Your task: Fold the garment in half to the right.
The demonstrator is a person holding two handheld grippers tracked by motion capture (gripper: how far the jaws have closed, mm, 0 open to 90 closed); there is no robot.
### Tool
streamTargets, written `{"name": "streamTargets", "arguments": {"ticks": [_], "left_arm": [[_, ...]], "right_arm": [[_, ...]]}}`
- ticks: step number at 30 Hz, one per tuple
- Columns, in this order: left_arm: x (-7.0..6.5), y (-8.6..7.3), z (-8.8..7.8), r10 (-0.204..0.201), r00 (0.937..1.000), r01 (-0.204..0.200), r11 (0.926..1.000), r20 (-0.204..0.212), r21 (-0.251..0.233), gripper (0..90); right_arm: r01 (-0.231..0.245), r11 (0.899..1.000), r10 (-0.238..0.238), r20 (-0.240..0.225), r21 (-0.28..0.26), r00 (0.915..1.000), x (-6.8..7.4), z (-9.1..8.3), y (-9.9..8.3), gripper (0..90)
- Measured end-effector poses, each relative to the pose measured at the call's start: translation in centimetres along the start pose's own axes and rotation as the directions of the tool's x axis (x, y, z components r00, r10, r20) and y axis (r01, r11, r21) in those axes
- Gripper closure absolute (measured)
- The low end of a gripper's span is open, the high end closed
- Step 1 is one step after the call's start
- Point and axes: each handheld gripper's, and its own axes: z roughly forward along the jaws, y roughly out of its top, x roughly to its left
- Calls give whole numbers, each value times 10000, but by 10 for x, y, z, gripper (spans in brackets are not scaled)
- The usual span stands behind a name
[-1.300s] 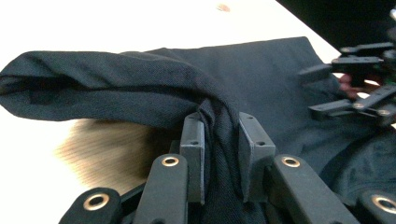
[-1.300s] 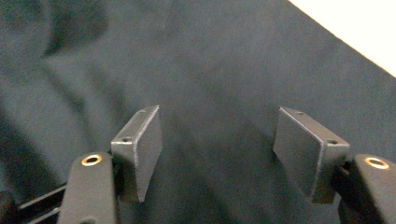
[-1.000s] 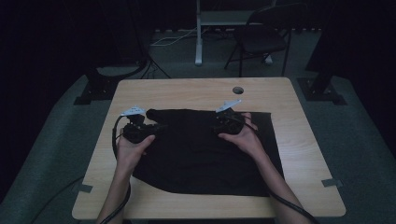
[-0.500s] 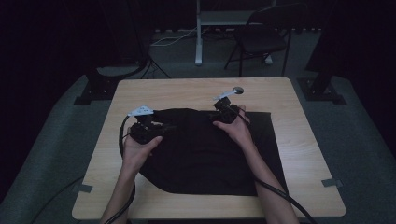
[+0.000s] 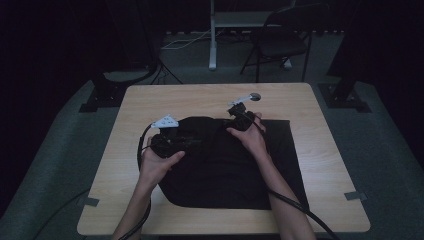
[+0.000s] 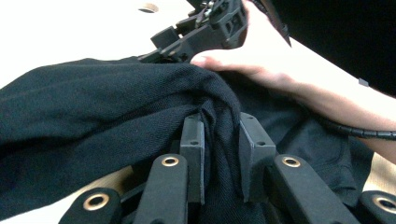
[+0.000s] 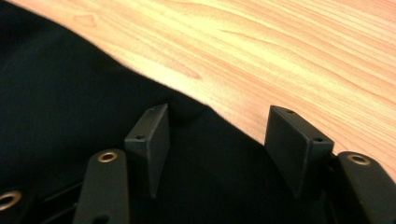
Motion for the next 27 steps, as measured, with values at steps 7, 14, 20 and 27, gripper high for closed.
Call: {"name": "streamTargets", "arguments": {"ticks": [7, 14, 20, 27], "left_arm": [[3, -2, -2, -85, 10000, 85, 10000, -36, -42, 753], [5, -2, -1, -139, 9999, 139, 9999, -19, -53, 753], [9, -4, -2, -333, 9994, 333, 9993, 54, -153, 753], [10, -4, -2, -382, 9992, 384, 9992, 94, -130, 753]], "right_arm": [[1046, 9943, -1016, -1092, 225, 9888, -6, -33, -13, 308], [1860, 9824, -1781, -2227, 147, 9585, -21, -71, -56, 284], [2376, 9714, -2306, -2349, 17, 9443, -43, -98, -93, 283], [2277, 9733, -2277, -2429, -284, 9429, -69, -123, -119, 278]]}}
